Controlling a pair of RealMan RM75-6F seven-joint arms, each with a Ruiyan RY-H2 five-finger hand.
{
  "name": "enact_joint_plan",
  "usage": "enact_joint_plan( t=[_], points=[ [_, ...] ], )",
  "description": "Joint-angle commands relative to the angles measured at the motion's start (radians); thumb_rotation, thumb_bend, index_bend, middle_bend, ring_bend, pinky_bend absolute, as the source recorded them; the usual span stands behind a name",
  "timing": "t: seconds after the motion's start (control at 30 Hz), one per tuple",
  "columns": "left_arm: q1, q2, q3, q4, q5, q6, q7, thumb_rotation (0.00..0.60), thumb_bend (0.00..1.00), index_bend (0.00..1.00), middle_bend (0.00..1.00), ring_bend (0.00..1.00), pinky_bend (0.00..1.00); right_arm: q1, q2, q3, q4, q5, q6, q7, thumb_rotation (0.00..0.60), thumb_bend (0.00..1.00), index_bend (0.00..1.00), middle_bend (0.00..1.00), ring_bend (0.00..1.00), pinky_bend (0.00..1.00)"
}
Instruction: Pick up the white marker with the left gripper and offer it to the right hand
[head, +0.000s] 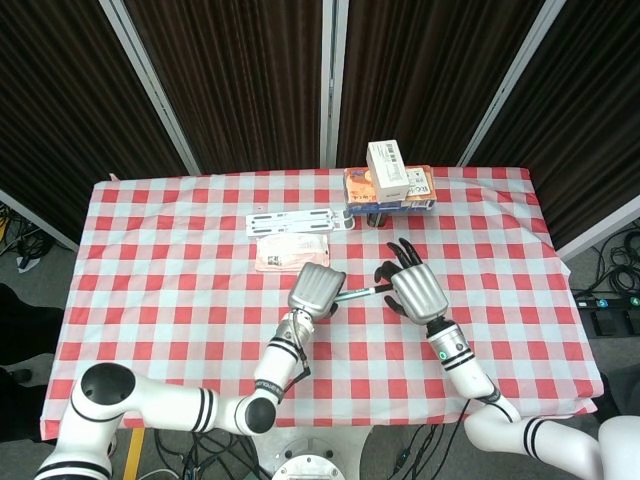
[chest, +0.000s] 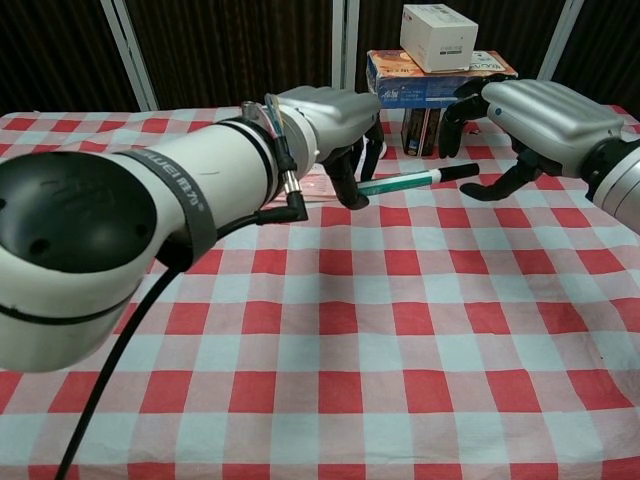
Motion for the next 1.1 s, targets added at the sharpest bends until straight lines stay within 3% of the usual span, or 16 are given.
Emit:
enact_joint_plan(
  t=[0.03, 0.63, 1.1],
  points=[
    [0.000, 0.005, 0.003, -0.006, -0.001, 0.004, -0.001, 0.600, 0.32, 0.56, 0.60, 1.00, 1.00, 0.004, -0.002, -0.001, 0.005, 0.003, -0.001, 0.004, 0.600, 0.17, 0.49, 0.44, 0.11, 0.00],
    [-0.005, 0.025, 0.004, -0.027, -0.033, 0.012, -0.025, 0.600, 0.32, 0.56, 0.60, 1.00, 1.00, 0.027, -0.028, -0.006, 0.025, 0.020, -0.004, 0.005, 0.600, 0.18, 0.55, 0.49, 0.14, 0.00],
    [-0.003, 0.051, 0.004, -0.067, -0.049, 0.024, -0.042, 0.600, 0.32, 0.56, 0.60, 1.00, 1.00, 0.026, -0.059, -0.002, 0.053, 0.017, 0.044, 0.009, 0.600, 0.27, 0.65, 0.66, 0.27, 0.05]
  ],
)
